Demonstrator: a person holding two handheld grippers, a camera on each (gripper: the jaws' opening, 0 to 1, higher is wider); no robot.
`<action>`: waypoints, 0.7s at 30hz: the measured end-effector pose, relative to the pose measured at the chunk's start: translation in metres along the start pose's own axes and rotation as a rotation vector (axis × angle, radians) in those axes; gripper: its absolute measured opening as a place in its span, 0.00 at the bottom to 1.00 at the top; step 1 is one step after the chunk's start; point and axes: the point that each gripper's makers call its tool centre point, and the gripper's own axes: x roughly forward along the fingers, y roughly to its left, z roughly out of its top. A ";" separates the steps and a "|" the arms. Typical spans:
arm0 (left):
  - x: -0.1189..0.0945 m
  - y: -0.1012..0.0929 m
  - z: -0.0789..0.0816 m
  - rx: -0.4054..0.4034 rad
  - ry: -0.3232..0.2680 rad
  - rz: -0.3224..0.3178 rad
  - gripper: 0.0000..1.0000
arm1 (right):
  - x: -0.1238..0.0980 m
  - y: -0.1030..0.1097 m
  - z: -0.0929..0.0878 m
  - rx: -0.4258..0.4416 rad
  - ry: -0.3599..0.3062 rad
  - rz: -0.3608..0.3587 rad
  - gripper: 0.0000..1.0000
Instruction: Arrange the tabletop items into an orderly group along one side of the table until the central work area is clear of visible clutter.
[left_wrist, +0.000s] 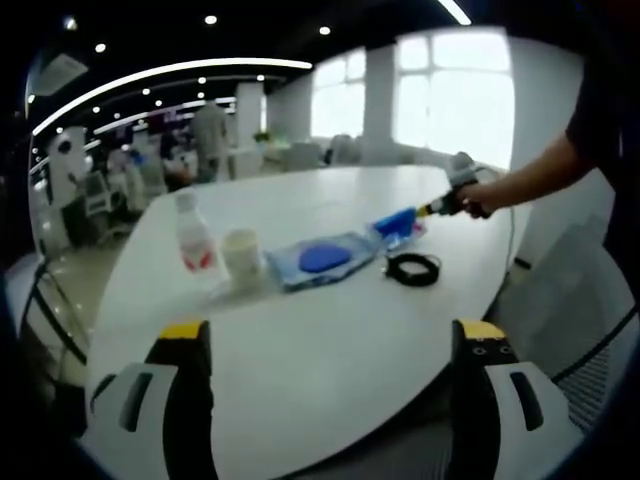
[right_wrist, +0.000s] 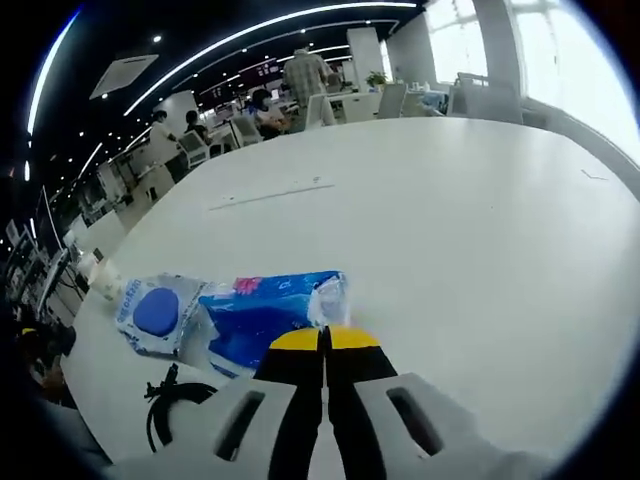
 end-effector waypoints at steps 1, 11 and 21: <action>0.000 0.000 0.000 -0.001 0.001 -0.001 0.96 | 0.002 0.000 -0.002 -0.003 0.006 -0.003 0.00; 0.000 0.000 -0.001 -0.001 0.008 0.000 0.96 | 0.014 -0.004 -0.011 -0.044 0.041 -0.022 0.00; 0.001 0.001 -0.002 -0.004 0.016 0.004 0.96 | 0.027 -0.002 -0.013 -0.132 0.072 -0.027 0.00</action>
